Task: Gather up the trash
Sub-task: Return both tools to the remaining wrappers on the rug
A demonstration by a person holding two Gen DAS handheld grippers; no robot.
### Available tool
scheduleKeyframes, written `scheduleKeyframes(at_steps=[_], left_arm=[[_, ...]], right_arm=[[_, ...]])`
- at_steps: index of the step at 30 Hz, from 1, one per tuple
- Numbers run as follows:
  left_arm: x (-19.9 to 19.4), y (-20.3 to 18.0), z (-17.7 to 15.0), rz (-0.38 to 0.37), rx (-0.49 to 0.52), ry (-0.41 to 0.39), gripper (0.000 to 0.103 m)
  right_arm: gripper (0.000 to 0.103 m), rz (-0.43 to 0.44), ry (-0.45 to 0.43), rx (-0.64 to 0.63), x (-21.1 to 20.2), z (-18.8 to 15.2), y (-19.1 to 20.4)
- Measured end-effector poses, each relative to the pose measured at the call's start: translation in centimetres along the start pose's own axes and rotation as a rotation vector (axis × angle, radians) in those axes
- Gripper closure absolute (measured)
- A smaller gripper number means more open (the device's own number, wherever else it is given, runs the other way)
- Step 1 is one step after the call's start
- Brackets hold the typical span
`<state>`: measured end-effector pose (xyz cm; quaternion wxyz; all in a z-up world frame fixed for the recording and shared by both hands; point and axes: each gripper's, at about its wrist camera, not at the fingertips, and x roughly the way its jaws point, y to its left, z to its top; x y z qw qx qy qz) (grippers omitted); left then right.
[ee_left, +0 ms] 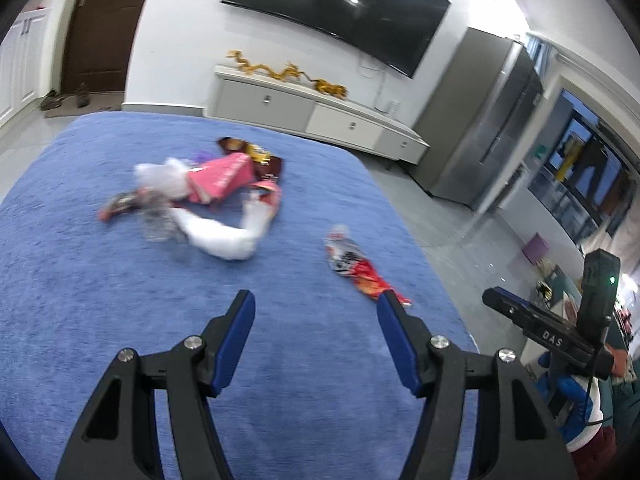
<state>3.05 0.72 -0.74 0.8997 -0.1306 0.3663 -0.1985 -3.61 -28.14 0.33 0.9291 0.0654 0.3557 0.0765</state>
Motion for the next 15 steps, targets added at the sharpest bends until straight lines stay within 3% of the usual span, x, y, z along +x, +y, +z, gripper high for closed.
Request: scheduleKeyframes(at_steps=[6,15], left_arm=[[0.5,3.0,0.5,0.029,-0.085,-0.005,0.041],[4.4,6.3,1.7,-0.022,-0.293,0.027,0.041]], right_arm=[[0.065,0.047,0.031,-0.039,2.2,0.5,2.3],[0.065,0.119,0.01,-0.063,4.1,3.6,3.8]])
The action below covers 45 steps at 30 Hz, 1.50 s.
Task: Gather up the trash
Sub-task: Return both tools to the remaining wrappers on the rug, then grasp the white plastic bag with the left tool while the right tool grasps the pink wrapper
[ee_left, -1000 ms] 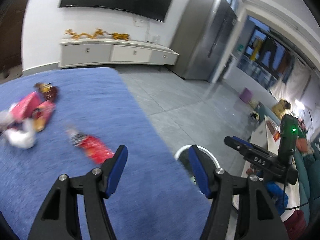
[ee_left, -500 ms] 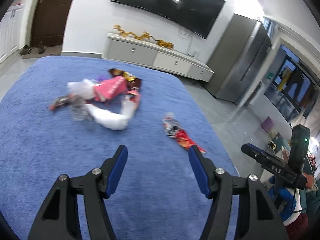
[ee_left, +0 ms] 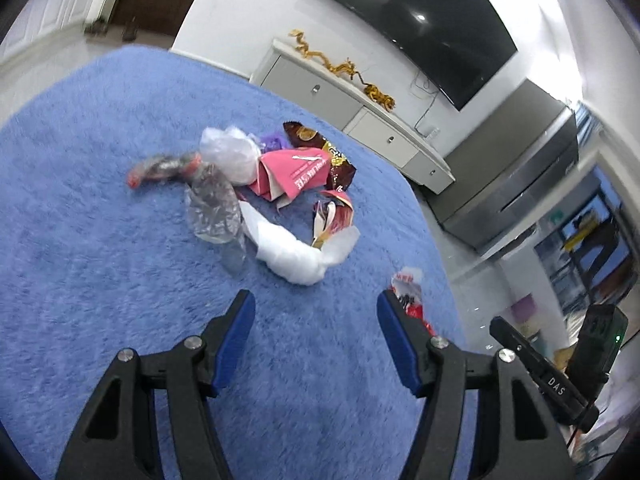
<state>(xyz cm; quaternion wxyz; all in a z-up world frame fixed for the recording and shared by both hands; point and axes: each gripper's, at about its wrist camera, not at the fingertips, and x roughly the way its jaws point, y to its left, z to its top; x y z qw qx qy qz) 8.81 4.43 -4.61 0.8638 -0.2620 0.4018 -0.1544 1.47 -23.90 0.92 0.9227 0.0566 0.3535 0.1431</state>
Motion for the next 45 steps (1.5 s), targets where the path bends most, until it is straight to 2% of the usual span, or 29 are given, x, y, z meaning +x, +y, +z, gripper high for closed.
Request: scheduleKeyframes(at_steps=[4,11,14,16,19,22,36,42,45], left_arm=[[1.9,0.3,0.7,-0.006,-0.05,0.011,0.041],[4.4,1.2,2.7,0.028,-0.117,0.023,0.042],[4.8,1.7,3.3,0.041,-0.138,0.019,0.051],[4.9,2.0,3.4,0.053,-0.142,0.014,0.063],[4.9,2.6,3.5,0.058,-0.147,0.008,0.073],[4.5,3.2,3.2,0.05,-0.153,0.002,0.078],[2.9,4.7,1.9,0.01,-0.142,-0.019,0.081],[2.6,5.5,1.8,-0.017,-0.158,-0.02,0.081],[2.4,5.8,1.7,-0.022,-0.16,-0.02,0.081]], right_arm=[[0.065,0.053,-0.011,-0.012,1.6,2.2,0.8],[0.065,0.149,0.013,-0.049,5.4,4.6,3.3],[0.065,0.175,0.035,-0.059,7.2,5.0,4.4],[0.065,0.188,0.052,-0.064,8.4,5.3,5.1],[0.065,0.196,0.08,-0.062,10.2,5.5,6.0],[0.065,0.207,0.108,-0.047,11.9,6.0,6.8],[0.061,0.197,0.189,-0.012,16.6,5.9,8.1],[0.061,0.261,0.173,0.038,17.1,5.9,7.9],[0.056,0.295,0.157,0.058,16.7,6.0,7.6]])
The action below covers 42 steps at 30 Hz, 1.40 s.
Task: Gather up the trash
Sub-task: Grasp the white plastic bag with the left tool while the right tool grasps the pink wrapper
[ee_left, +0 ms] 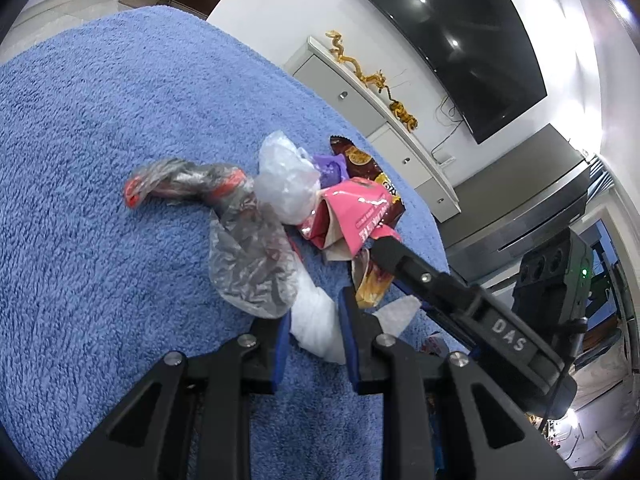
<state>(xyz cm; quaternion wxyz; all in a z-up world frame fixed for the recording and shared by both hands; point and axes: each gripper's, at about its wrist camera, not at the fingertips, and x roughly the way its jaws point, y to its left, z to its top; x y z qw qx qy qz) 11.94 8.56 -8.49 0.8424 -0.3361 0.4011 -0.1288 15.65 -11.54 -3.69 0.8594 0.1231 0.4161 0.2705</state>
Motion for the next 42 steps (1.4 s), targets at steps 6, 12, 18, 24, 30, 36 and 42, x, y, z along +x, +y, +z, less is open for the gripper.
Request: scheduleKeyframes(at_steps=[6,12,18,24,30,36,42], left_arm=[[-0.3,0.2,-0.1,0.0,0.004,-0.001,0.081],[-0.2,0.1,-0.1,-0.002,0.004,-0.001,0.081],[-0.1,-0.1,-0.1,-0.005,0.003,0.0,0.081],[0.0,0.0,0.0,-0.006,0.004,-0.001,0.081],[0.1,0.1,0.1,-0.003,0.009,-0.001,0.081],[0.1,-0.8,-0.2,0.0,0.023,0.005,0.081],[-0.4,-1.5,-1.1,-0.026,0.019,0.021,0.083]], right_arm=[[0.055,0.072,-0.017,0.083,-0.4,0.4,-1.5],[0.055,0.084,0.0,0.152,0.0,0.7,-3.0],[0.055,0.129,-0.011,0.218,-0.3,1.0,-4.4],[0.071,0.115,-0.002,0.256,-0.5,1.1,-5.8],[0.073,0.109,-0.009,0.25,-0.9,0.8,-5.9],[0.073,0.104,-0.022,0.247,-2.2,0.3,-5.6],[0.073,0.111,-0.056,0.252,-4.3,-0.1,-5.4]])
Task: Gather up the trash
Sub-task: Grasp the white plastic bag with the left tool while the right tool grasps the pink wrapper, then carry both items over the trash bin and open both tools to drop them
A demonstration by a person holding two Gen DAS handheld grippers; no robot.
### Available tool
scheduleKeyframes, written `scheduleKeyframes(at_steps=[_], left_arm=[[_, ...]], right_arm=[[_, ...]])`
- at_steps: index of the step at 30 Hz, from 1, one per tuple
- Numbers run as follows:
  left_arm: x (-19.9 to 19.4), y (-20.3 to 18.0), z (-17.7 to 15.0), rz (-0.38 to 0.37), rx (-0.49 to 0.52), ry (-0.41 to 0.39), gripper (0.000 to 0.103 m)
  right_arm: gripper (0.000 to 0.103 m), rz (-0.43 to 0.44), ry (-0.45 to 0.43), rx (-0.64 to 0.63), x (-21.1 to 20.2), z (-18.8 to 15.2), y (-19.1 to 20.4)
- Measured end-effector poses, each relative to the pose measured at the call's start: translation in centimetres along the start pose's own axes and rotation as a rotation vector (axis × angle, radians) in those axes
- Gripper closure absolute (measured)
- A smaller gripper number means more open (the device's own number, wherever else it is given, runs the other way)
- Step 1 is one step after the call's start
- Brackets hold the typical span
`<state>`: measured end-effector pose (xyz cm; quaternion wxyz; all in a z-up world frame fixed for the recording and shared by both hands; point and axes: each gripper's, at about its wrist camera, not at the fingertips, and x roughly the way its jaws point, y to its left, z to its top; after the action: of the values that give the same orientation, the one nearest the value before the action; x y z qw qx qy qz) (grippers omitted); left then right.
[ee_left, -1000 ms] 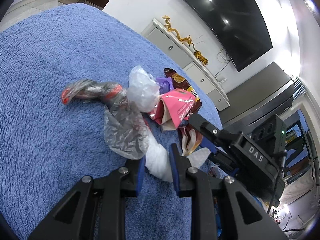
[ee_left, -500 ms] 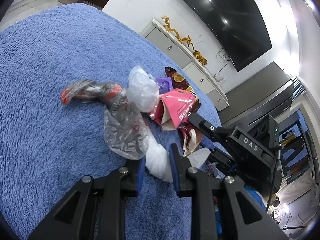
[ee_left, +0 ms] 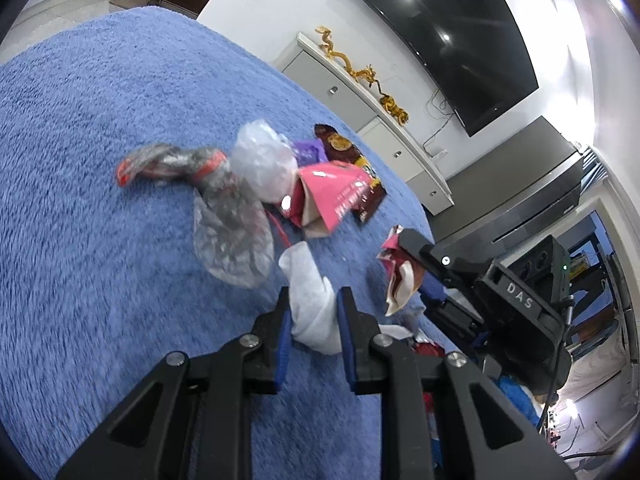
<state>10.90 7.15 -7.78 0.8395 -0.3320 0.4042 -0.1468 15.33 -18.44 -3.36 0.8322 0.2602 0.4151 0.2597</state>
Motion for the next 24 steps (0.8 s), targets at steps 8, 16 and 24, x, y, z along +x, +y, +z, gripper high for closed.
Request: scheduleKeyframes(at_steps=[8,16,24], left_arm=[[-1.5,-1.2,-1.5,-0.012,0.029,0.008,0.087],[-4.2,-1.8,-2.1,0.006,0.047,-0.026,0.088],[-6.5,-3.3,-2.4,0.012,0.081,-0.062,0.088]], right_arm=[[0.074,0.03,-0.035,-0.045,-2.6,-0.5,2.4],[0.074,0.038,-0.062,-0.063,-4.6,-1.5,4.5],[0.074,0.01,-0.119,-0.077,-8.9,-2.9,4.7]])
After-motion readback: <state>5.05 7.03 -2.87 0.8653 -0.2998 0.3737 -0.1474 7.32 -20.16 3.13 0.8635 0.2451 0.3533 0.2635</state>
